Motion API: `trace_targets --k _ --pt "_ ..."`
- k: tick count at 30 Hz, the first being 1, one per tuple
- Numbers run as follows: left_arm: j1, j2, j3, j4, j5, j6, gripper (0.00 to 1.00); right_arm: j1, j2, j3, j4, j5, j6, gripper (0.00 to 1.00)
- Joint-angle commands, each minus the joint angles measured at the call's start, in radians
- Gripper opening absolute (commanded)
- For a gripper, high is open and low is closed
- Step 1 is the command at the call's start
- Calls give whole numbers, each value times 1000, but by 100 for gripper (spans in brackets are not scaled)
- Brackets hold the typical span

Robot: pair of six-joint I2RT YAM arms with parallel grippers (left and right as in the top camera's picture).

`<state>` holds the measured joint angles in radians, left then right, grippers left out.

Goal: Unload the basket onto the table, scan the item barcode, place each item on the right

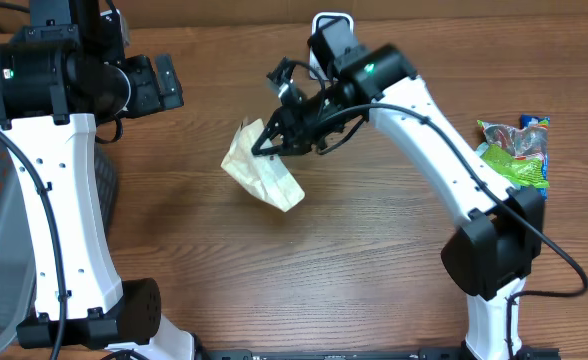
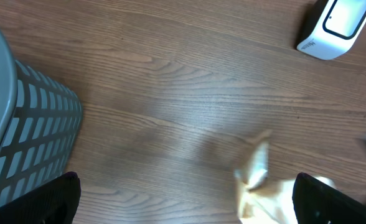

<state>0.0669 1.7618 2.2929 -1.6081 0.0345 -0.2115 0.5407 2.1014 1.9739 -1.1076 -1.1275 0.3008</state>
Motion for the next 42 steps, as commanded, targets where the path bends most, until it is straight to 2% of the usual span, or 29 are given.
trace_targets --k 1,5,11,13,18,21,28,33,35,38,40,42 --pt "-4 -16 0 0 10 -17 100 10 -3 -184 173 -27 193 4" --pt "-4 -16 0 0 10 -17 100 -34 -3 -299 195 282 277 4" --pt "-4 -16 0 0 10 -17 100 -182 -3 -318 80 735 276 4" --pt "-4 -16 0 0 10 -17 100 -237 -1 -318 57 821 270 4" --pt "-4 -16 0 0 10 -17 100 -294 -1 -318 58 806 163 4" --pt "-4 -16 0 0 10 -17 100 -273 -5 -302 28 700 56 4" --pt "-4 -16 0 0 10 -17 100 -85 -37 -169 -144 706 5 4" --pt "-4 -16 0 0 10 -17 100 31 -94 43 -285 534 -87 4" --pt "-4 -16 0 0 10 -17 100 29 -131 116 -291 511 -84 4" --pt "-4 -16 0 0 10 -17 100 -35 -166 132 -257 537 -58 4" --pt "-4 -16 0 0 10 -17 100 -86 -154 102 -243 544 -58 4" --pt "-4 -16 0 0 10 -17 100 -153 -109 -8 -178 526 -58 4"
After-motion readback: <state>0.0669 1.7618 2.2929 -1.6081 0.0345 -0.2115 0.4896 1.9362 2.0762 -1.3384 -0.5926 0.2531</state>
